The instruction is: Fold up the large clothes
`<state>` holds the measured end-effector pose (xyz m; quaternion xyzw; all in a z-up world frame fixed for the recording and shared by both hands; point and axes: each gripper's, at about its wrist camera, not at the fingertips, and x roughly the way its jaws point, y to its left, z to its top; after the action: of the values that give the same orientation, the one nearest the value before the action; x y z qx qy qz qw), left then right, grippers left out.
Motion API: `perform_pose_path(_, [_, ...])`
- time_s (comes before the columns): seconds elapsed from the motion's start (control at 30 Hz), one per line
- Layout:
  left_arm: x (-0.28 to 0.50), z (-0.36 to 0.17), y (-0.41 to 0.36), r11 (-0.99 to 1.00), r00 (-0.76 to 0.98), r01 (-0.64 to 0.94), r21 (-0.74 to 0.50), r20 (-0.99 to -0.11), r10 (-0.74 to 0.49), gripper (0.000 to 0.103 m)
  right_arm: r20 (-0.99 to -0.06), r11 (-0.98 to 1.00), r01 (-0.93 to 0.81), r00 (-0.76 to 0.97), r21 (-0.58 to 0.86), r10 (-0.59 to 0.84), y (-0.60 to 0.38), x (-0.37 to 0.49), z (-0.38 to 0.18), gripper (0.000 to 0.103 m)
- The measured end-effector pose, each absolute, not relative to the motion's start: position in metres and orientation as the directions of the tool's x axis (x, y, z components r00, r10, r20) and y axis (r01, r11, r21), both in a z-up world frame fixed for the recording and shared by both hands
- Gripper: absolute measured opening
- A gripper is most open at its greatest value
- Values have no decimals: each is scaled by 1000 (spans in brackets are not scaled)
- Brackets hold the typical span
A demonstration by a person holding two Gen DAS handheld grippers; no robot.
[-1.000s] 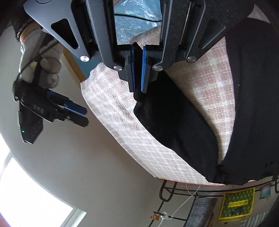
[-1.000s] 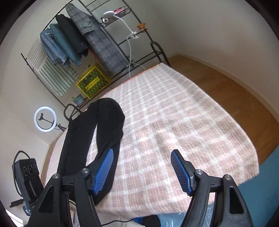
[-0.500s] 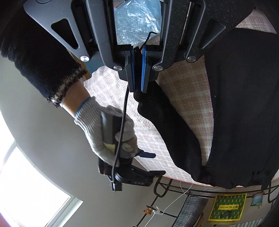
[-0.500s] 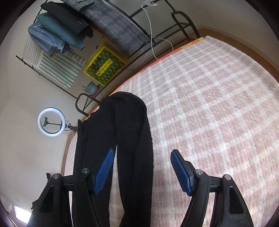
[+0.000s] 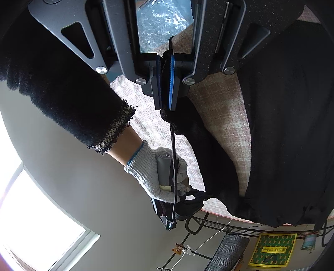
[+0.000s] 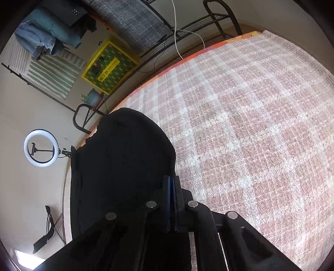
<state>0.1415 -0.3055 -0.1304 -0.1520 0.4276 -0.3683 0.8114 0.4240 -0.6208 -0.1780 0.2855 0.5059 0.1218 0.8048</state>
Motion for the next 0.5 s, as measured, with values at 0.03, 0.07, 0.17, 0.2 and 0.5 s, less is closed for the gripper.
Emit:
perform_pose_path(0.03, [141, -131, -303, 680, 364, 464, -567, -578, -730, 4, -751, 821, 79, 461, 566, 473, -618, 425, -173, 0])
perform_pose_path(0.07, [140, -130, -301, 679, 365, 463, -570, -575, -732, 4, -755, 832, 66, 464, 551, 464, -614, 426, -168, 0])
perform_pose_path(0.17, [133, -128, -298, 684, 372, 464, -563, -577, -727, 4, -741, 843, 31, 496, 537, 453, -609, 424, -155, 4])
perform_pose_path(0.2, [131, -127, -298, 687, 377, 464, -560, -577, -725, 4, -736, 843, 28, 503, 538, 453, -609, 424, -153, 4])
perform_pose_path(0.5, [126, -125, -294, 692, 387, 455, -560, -575, -720, 4, -797, 883, 57, 460, 467, 391, -597, 440, -166, 38])
